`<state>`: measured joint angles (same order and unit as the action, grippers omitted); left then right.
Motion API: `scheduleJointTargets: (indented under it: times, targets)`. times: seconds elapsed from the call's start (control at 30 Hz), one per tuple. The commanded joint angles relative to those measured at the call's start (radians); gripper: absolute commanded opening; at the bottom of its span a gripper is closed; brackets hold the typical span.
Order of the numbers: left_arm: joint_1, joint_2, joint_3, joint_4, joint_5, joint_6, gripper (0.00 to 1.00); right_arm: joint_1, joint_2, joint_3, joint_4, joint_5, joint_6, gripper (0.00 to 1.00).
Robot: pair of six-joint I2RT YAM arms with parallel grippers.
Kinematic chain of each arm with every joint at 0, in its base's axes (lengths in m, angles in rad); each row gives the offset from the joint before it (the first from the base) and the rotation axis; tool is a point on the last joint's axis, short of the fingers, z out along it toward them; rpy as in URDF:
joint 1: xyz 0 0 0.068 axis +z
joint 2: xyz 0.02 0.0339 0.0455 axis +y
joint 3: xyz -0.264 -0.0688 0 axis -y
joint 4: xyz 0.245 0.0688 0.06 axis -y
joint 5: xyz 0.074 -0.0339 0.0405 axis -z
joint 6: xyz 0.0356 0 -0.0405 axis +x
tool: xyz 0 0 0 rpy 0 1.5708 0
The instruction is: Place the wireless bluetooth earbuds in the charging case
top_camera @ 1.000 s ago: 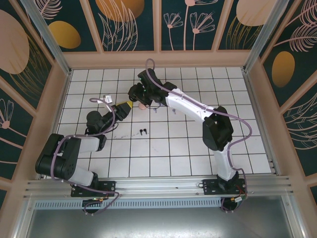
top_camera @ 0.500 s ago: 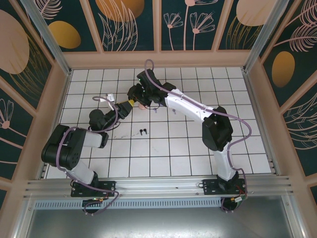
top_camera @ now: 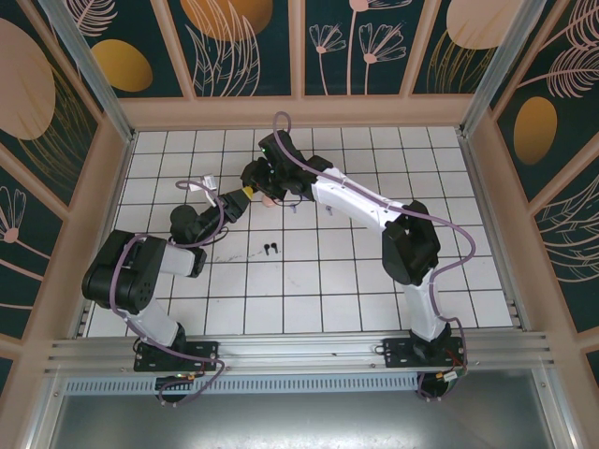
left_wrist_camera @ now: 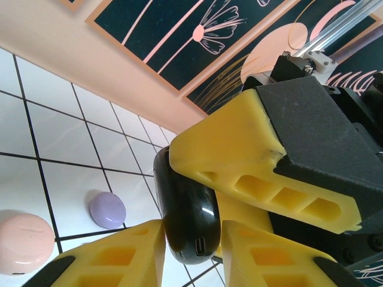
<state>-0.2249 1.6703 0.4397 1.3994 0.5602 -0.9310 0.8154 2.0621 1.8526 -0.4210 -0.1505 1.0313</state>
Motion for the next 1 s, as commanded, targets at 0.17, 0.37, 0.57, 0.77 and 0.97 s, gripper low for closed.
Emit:
scheduleJointTargets:
  times: [0.17, 0.37, 0.57, 0.77, 0.97]
  targets:
    - [-0.014, 0.016, 0.035, 0.139, -0.003, -0.032, 0.39, 0.024, 0.007, 0.025, 0.014, -0.003, 0.004, 0.35]
    - [-0.018, 0.026, 0.04, 0.145, -0.007, -0.034, 0.33, 0.025, 0.004, 0.024, 0.014, -0.001, 0.004, 0.35]
    - [-0.019, 0.037, 0.039, 0.195, -0.008, -0.055, 0.15, 0.031, -0.008, 0.014, 0.018, -0.001, 0.005, 0.35]
    - [-0.022, 0.074, 0.037, 0.223, -0.003, -0.074, 0.11, 0.03, -0.028, 0.002, 0.028, 0.007, 0.007, 0.36]
    - [-0.022, 0.06, 0.031, 0.205, 0.011, -0.078, 0.04, -0.005, -0.061, 0.007, 0.042, 0.035, 0.012, 0.63]
